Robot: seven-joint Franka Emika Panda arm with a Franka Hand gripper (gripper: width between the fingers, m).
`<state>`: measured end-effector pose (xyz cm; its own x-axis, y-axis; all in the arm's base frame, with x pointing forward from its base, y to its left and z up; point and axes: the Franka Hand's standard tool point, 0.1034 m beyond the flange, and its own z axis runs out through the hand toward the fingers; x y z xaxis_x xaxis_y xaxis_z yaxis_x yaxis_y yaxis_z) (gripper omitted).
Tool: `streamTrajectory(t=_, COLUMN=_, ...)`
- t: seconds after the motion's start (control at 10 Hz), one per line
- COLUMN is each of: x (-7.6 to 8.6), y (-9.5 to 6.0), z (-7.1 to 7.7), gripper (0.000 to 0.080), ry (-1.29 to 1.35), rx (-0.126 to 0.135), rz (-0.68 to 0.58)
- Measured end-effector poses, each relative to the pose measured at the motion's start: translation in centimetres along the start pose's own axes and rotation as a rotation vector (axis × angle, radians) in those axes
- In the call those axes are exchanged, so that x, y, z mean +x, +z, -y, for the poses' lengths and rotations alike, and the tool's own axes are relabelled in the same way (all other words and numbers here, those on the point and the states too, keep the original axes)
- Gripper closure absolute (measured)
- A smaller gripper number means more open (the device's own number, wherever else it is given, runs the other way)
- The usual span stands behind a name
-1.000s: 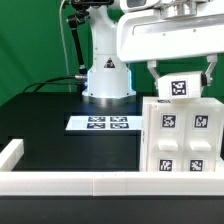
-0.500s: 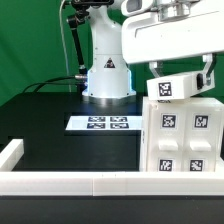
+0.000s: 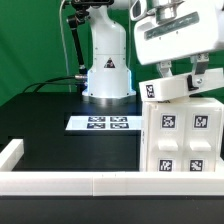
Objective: Assemble cabinet
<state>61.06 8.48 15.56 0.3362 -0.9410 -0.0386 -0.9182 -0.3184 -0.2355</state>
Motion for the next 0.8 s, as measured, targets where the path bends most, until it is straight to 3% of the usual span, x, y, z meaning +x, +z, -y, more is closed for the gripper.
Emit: streamTrajectory(t=0.8, x=0.05, y=0.07, z=-0.06, gripper=0.0256, ry=0.553, rx=-0.001, rz=0.057)
